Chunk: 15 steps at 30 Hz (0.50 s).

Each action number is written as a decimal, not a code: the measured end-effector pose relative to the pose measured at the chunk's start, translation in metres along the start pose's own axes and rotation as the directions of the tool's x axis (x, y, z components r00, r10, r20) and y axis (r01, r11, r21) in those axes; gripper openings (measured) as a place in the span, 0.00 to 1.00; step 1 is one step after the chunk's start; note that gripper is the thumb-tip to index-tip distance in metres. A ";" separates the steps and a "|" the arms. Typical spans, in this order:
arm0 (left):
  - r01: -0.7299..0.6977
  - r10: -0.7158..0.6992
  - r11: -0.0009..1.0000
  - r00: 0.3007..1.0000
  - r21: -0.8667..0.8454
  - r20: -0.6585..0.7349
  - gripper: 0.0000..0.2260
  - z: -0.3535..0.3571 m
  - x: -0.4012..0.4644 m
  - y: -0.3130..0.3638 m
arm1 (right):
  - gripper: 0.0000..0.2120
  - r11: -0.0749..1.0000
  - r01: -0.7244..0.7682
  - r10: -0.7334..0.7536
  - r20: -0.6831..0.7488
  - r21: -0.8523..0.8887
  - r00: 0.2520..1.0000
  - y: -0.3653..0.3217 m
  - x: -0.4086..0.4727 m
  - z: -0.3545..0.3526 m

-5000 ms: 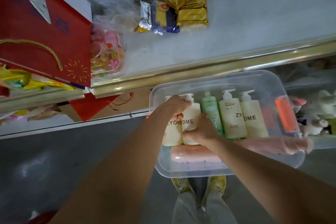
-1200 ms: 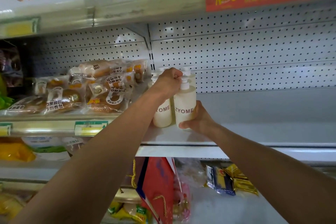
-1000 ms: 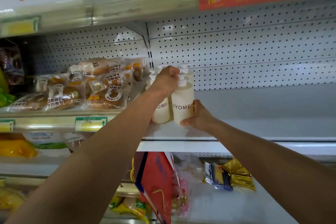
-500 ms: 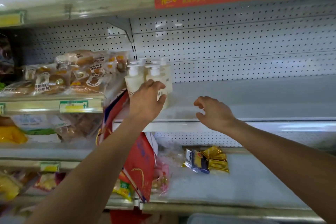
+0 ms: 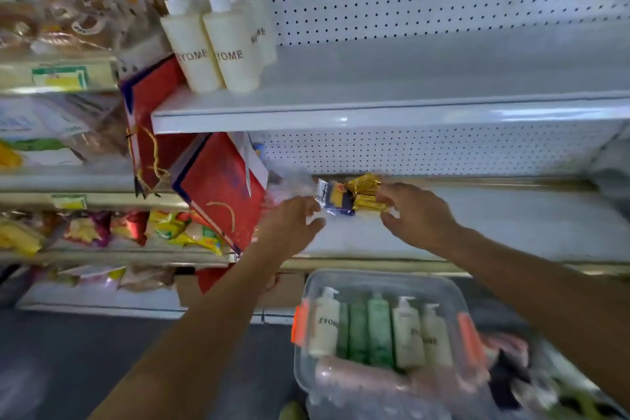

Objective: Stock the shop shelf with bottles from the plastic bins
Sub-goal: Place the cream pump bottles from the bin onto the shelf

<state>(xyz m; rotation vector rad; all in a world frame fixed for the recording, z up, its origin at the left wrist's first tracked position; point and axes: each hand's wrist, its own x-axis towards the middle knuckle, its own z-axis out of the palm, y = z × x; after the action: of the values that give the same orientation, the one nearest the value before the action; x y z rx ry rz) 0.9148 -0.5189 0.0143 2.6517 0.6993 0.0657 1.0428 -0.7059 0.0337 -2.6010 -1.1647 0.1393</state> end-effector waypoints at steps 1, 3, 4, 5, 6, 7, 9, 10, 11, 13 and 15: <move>0.029 -0.028 0.999 0.998 -0.020 0.048 0.13 0.016 -0.005 -0.003 | 0.13 1.000 -0.013 0.012 0.045 0.024 0.999 0.007 -0.007 0.013; 0.095 -0.086 0.993 0.987 -0.062 0.132 0.13 0.043 -0.013 -0.011 | 0.14 0.997 -0.053 0.045 0.131 0.059 0.990 0.018 -0.018 0.038; 0.133 -0.116 0.987 0.979 -0.091 0.170 0.13 0.056 -0.017 -0.016 | 0.14 0.995 -0.077 0.064 0.167 0.070 0.984 0.022 -0.022 0.050; 0.167 -0.142 0.980 0.968 -0.111 0.205 0.12 0.068 -0.019 -0.021 | 0.15 0.992 -0.097 0.079 0.200 0.077 0.977 0.025 -0.025 0.061; 0.194 -0.161 0.973 0.958 -0.122 0.238 0.12 0.081 -0.021 -0.026 | 0.15 0.990 -0.112 0.091 0.228 0.081 0.969 0.029 -0.027 0.073; 0.220 -0.180 0.967 0.947 -0.127 0.267 0.11 0.094 -0.023 -0.031 | 0.15 0.989 -0.126 0.101 0.258 0.080 0.961 0.032 -0.028 0.087; 0.264 -0.205 0.950 0.929 -0.165 0.308 0.12 0.120 -0.028 -0.039 | 0.15 0.987 -0.149 0.121 0.317 0.065 0.941 0.037 -0.031 0.114; 0.286 -0.218 0.942 0.919 -0.176 0.330 0.13 0.133 -0.030 -0.042 | 0.15 0.986 -0.159 0.131 0.346 0.053 0.929 0.039 -0.033 0.128; 0.312 -0.239 0.936 0.903 -0.163 0.357 0.13 0.146 -0.034 -0.046 | 0.15 0.984 -0.170 0.140 0.378 0.048 0.915 0.040 -0.034 0.141; 0.375 -0.291 0.917 0.864 -0.140 0.411 0.14 0.174 -0.039 -0.054 | 0.15 0.979 -0.190 0.142 0.430 0.071 0.892 0.042 -0.036 0.171; 0.430 -0.331 0.894 0.826 -0.129 0.455 0.15 0.200 -0.043 -0.062 | 0.16 0.970 -0.221 0.150 0.471 0.100 0.869 0.044 -0.038 0.200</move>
<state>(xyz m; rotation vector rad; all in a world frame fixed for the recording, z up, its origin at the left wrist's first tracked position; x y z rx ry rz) 0.8775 -0.5629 -0.1913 2.1494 0.9868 -0.5002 1.0076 -0.7179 -0.1712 -2.6096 -0.9807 0.8971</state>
